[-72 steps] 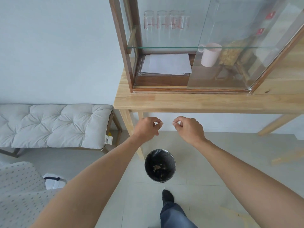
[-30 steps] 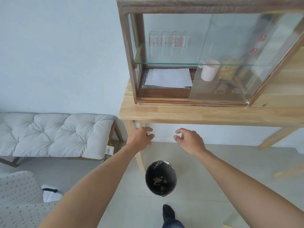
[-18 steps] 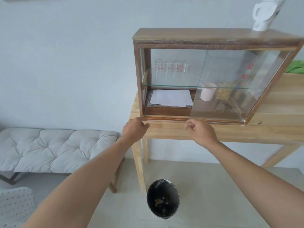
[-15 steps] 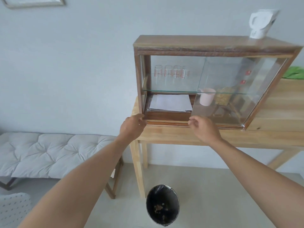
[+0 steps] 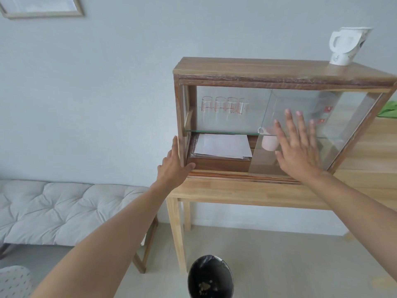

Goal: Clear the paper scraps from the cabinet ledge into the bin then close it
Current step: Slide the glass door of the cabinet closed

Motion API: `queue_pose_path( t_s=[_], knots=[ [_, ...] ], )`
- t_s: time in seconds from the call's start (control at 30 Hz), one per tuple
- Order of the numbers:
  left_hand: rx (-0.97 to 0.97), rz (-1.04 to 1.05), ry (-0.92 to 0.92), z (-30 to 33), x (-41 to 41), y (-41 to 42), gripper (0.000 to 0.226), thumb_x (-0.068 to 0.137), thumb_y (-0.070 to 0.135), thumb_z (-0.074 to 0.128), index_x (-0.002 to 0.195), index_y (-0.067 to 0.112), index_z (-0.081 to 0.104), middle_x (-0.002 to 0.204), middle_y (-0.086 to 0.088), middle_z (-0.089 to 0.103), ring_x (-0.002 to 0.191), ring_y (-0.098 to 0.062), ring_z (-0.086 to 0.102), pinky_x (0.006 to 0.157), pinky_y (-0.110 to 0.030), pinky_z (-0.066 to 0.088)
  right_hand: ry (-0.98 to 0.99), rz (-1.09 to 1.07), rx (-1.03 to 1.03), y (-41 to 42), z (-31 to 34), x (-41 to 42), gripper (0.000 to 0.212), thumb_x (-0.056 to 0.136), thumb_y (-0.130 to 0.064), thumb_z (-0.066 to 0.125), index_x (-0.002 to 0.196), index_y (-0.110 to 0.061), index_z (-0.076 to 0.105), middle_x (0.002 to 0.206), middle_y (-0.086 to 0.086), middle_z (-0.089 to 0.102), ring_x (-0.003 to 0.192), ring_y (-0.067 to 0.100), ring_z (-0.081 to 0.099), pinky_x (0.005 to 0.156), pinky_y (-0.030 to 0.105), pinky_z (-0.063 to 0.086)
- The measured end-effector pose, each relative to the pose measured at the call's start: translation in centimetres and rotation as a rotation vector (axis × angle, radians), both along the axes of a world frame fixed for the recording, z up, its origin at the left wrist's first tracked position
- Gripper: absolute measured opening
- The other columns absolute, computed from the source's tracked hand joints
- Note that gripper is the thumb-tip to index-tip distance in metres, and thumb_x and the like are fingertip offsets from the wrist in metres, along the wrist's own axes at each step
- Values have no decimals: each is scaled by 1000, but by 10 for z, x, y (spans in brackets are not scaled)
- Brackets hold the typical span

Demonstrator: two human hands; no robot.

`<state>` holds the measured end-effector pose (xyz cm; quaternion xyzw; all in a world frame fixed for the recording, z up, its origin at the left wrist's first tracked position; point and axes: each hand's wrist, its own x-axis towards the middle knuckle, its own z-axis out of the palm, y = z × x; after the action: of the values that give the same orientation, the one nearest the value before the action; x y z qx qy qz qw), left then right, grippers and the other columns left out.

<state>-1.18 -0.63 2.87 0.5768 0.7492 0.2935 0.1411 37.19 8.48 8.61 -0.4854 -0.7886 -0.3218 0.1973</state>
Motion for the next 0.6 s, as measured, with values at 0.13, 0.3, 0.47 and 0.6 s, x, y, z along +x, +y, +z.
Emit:
queue_pose_path(
  t_s=[0.13,0.3,0.47,0.6],
  knots=[
    [22,-20,-37,-6,4,6,122,93,51,75,158,50,-28,174,-2,35,147,-42,48,110,-67,44,-95,-14,65,25,5,10,130,73,-28,89,171,-15,4,178,19,-8,163,44,-5,123,75,7],
    [41,-43,-66,-13,1,10,126,93,50,78,157,51,-30,177,1,28,150,-40,47,110,-64,47,-154,16,77,37,6,18,136,72,-33,94,171,-14,3,178,19,-7,164,43,-4,124,75,3],
    [77,-60,-106,-17,2,11,126,94,48,78,157,53,-31,178,2,25,152,-37,46,111,-58,49,-228,42,89,38,14,13,129,79,-43,88,171,-13,2,178,18,-8,164,43,-4,124,75,0],
    [87,-63,-139,-18,4,12,127,94,45,79,157,54,-31,180,5,19,156,-35,41,114,-55,47,-251,75,90,36,17,-16,126,82,-45,85,171,-14,0,178,17,-10,164,42,-6,124,75,-1]
  ],
)
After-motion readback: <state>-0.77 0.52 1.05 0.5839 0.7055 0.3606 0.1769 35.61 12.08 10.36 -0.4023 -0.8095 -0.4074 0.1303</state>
